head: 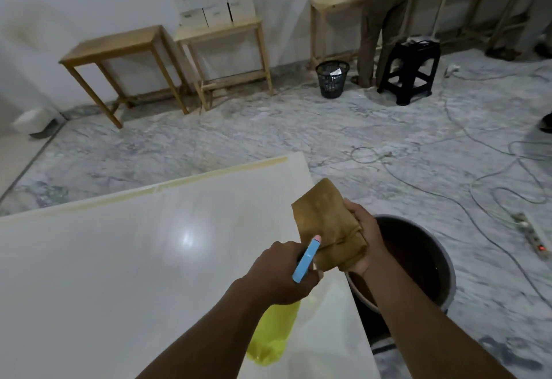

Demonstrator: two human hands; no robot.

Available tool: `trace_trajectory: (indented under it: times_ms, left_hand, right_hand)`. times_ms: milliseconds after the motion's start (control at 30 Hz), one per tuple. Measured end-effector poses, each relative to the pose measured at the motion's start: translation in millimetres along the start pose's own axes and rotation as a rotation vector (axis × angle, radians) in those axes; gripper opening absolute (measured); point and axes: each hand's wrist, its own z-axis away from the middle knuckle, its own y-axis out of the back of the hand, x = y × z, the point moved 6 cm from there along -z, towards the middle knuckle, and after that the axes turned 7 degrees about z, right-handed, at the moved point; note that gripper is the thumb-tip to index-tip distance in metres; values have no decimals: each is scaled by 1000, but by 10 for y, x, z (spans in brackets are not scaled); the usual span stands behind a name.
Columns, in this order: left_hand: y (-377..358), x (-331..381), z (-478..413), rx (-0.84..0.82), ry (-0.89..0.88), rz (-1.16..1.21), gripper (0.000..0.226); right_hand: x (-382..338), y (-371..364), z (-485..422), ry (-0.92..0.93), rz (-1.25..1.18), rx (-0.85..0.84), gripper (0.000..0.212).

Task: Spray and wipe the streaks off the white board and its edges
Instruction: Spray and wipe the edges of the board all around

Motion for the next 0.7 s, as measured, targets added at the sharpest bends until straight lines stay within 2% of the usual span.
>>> trace_trajectory:
  times_ms: [67,133,233,267,400,533,600,700]
  left_hand:
    - [260,-91,-204,78,-23,37,28]
    - [475,-207,-390,159,-36,77,27]
    - [725,-372,-660,235,-23,134,26]
    - [786,-429,-761,246,-20,142,26]
    - [913,-604,-1121,263,-23,158,26]
    - [940,-756,-1455,288,-20,193,27]
    - [933,-804,-1578,297,-31,194,31]
    - [895,-879,-1706,294,-31,208,43]
  right_hand:
    - [-274,-50,-488,45,126,92,45]
    - [-535,-89,-945,120,351,243,40]
    - [-911,-188,-1550,317,657,429,29]
    - [-1012,-235,-1748,373,741,460,32]
    - [-1168,-319,-2572,493,1123,475,45]
    - [-977,-299,-3363,384,1354,348,49]
    - [-899,-280,-3574,336,1386,345,48]
    - [-971,-234,-3676,406,1317,451,41]
